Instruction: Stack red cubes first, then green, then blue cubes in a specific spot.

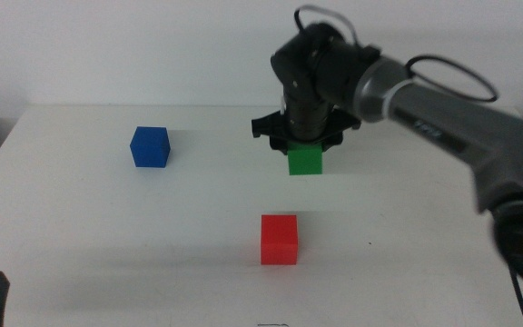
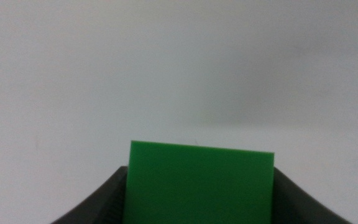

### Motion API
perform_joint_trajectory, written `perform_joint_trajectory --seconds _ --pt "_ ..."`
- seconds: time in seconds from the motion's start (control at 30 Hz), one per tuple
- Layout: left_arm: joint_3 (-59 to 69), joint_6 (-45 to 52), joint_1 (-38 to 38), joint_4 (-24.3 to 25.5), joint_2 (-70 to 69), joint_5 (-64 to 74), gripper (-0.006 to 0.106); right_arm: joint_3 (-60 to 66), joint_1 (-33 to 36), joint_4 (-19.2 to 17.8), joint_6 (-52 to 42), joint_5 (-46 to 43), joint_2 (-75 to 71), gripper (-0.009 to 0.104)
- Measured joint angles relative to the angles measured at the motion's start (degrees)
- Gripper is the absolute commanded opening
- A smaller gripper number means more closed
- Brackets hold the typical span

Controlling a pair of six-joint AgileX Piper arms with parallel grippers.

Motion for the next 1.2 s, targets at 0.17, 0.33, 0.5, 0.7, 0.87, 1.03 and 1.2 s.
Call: perform_joint_trajectory --seconds 0.17,0.33,0.5,0.7,0.87,1.03,1.2 --pt "0.0 0.0 0.0 0.0 0.0 0.0 0.094 11.18 4.81 -4.13 5.45 0.89 -12.1 -0.001" --pt "0.0 0.0 0.0 0.0 0.0 0.0 0.094 24.53 9.69 -5.77 11.9 -4.1 -22.97 -0.001" --pt "0.0 0.0 0.0 0.0 0.0 0.0 0.094 31.69 11.74 -5.86 15.74 -6.88 -25.67 -0.001" --pt "0.0 0.0 0.0 0.0 0.0 0.0 0.094 33.49 12.22 -4.83 16.77 -9.18 -24.51 -0.001" --pt "0.0 0.0 0.0 0.0 0.0 0.0 0.094 33.49 12.89 -4.5 16.99 -12.54 -22.66 -0.001" --pt "0.0 0.0 0.0 0.0 0.0 0.0 0.094 33.49 12.89 -4.35 17.01 -13.05 -20.22 -0.001" --pt "0.0 0.0 0.0 0.0 0.0 0.0 0.094 33.49 12.89 -4.35 17.01 -14.37 -19.45 -0.001"
